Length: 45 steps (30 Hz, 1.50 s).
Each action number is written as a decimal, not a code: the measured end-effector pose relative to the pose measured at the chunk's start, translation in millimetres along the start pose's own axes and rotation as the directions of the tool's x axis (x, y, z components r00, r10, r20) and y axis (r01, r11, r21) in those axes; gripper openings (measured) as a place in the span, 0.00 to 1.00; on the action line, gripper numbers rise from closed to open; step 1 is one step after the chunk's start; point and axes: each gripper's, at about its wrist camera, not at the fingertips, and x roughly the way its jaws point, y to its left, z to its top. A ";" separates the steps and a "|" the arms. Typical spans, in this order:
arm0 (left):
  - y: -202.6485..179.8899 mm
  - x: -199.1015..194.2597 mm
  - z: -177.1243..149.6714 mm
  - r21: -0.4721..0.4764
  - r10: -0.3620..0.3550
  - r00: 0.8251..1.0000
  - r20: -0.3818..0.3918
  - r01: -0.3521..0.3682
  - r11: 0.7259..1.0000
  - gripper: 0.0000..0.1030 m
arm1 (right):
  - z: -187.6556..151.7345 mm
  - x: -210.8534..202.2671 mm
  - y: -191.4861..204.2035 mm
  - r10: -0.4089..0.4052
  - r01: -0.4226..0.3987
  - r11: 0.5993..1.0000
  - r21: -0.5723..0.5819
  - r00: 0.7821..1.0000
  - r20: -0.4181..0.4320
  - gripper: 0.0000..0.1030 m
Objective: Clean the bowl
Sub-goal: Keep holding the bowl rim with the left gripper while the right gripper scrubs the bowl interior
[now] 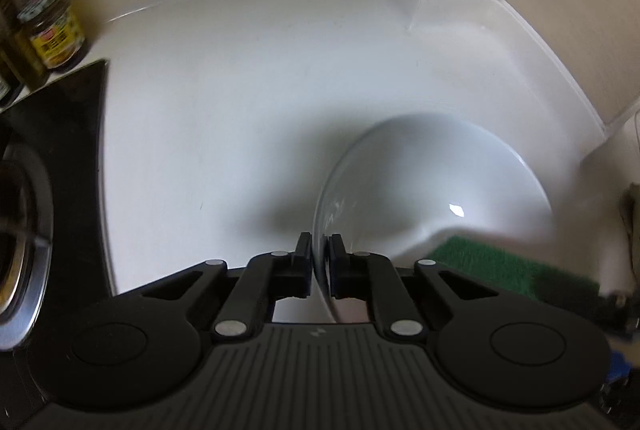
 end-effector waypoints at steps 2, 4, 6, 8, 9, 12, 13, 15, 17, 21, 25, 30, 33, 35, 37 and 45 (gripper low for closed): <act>-0.4 -2.2 -1.7 -0.004 0.000 1.000 0.007 0.000 1.000 0.13 | 1.8 3.8 -2.7 0.001 -0.001 1.000 0.019 1.000 -0.009 0.25; -0.3 -4.1 -5.6 -0.002 -0.002 1.000 0.015 0.002 1.000 0.17 | 5.5 9.6 -3.3 0.001 -0.001 0.999 0.038 1.000 -0.013 0.25; -0.2 -6.0 -9.5 -0.001 -0.003 1.000 0.023 0.004 1.000 0.20 | 9.2 15.2 -3.0 0.000 0.001 0.999 0.054 1.000 -0.015 0.25; -0.1 -7.9 -13.4 0.001 -0.005 0.999 0.031 0.005 1.000 0.21 | 11.7 18.9 -3.3 -0.006 0.008 0.998 0.066 1.000 -0.022 0.25; -0.1 -8.8 -15.3 0.002 -0.006 0.999 0.036 0.006 1.000 0.22 | 13.1 20.8 -4.7 -0.012 0.014 0.997 0.071 1.000 -0.025 0.25; 0.1 -11.6 -21.1 0.005 -0.009 0.999 0.048 0.008 1.000 0.20 | 11.7 14.0 0.7 -0.016 0.018 0.997 0.074 1.000 -0.024 0.25; 0.1 -12.5 -23.1 0.006 -0.009 0.999 0.052 0.009 1.000 0.17 | 14.0 14.9 2.2 -0.016 0.017 0.998 0.068 1.000 -0.023 0.25; 0.5 -12.5 -23.1 0.017 -0.015 0.998 0.056 0.014 1.000 0.15 | 17.9 16.3 4.8 -0.016 0.017 0.998 0.056 1.000 -0.022 0.25; 1.2 -6.1 -8.2 0.031 -0.021 0.998 0.055 0.020 0.999 0.09 | 18.6 16.4 5.0 -0.010 0.011 0.998 0.057 1.000 -0.027 0.25; 0.5 -6.0 -2.2 -0.007 -0.006 0.998 0.065 0.007 1.000 0.10 | 16.1 20.8 4.3 -0.021 0.024 0.998 0.054 0.998 -0.062 0.25; 2.4 -25.8 -29.5 -0.089 -0.008 0.995 0.098 0.017 0.996 0.16 | 15.6 26.7 1.0 -0.021 0.027 0.996 0.089 0.998 -0.062 0.25; -1.0 -24.2 -40.1 -0.097 0.008 0.995 0.098 0.002 0.995 0.20 | 19.1 31.9 -0.4 -0.022 0.027 0.995 0.096 0.999 -0.048 0.25; -1.9 -15.5 -29.3 -0.051 -0.002 0.997 0.078 0.006 0.999 0.15 | 21.7 34.7 -1.4 -0.022 0.026 0.995 0.096 0.999 -0.040 0.25; -3.0 -9.7 -13.9 -0.002 -0.019 0.998 0.059 0.019 1.000 0.12 | 22.7 35.2 1.8 -0.023 0.025 0.996 0.081 0.999 -0.033 0.25; -2.2 -5.3 0.2 0.001 -0.033 0.998 0.055 0.033 0.999 0.09 | 22.4 33.8 4.5 -0.019 0.021 0.997 0.071 1.000 -0.024 0.25; 3.9 -27.2 -24.6 -0.143 -0.055 0.995 0.088 0.068 0.987 0.17 | 33.1 53.8 10.8 -0.019 0.020 0.997 0.069 1.000 -0.003 0.25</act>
